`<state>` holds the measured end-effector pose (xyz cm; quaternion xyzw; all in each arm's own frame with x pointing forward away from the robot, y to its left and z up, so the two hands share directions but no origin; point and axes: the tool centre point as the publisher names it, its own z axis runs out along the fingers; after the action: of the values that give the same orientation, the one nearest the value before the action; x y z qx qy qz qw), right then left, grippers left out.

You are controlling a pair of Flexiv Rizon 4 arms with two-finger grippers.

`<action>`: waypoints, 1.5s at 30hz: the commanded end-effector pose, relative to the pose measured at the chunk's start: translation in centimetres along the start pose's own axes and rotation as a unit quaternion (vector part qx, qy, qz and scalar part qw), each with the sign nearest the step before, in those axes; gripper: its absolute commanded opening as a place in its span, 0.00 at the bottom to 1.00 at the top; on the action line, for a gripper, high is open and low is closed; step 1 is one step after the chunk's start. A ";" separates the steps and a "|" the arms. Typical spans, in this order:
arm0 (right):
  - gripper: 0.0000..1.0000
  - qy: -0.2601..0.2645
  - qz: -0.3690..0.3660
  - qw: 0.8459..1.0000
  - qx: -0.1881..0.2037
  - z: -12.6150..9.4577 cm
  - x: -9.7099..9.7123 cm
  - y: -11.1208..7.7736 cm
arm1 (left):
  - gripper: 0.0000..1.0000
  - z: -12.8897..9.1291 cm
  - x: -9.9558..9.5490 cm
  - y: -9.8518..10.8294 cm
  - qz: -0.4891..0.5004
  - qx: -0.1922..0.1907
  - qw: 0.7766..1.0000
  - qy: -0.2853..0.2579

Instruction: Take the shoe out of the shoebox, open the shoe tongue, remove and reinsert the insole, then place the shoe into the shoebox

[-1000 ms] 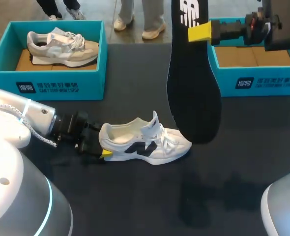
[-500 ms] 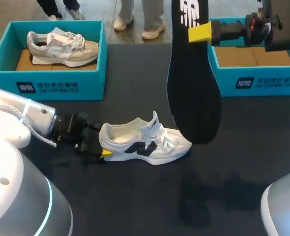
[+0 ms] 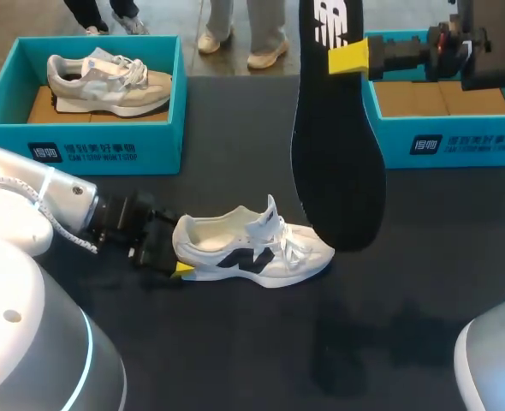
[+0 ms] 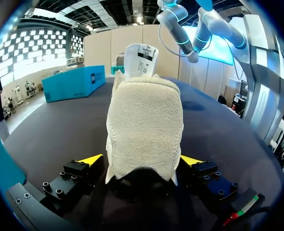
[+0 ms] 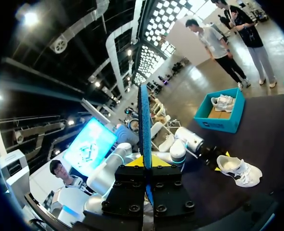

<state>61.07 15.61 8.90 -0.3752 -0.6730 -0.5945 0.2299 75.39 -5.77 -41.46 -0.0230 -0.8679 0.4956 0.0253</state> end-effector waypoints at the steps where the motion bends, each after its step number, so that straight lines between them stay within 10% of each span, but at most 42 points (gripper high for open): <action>1: 0.00 0.000 0.001 1.000 0.003 0.4 0.0 0.4 | 1.00 -1.2 0.6 -0.7 0.005 -0.017 1.000 -0.009; 45: 0.00 0.000 0.001 1.000 0.003 0.4 0.0 0.4 | 1.00 -6.4 1.3 -4.7 0.041 -0.385 0.922 -0.012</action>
<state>61.06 15.59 8.93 -0.3754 -0.6732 -0.5943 0.2298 74.46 -2.37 -34.57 -0.0634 -0.9797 0.1896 -0.0124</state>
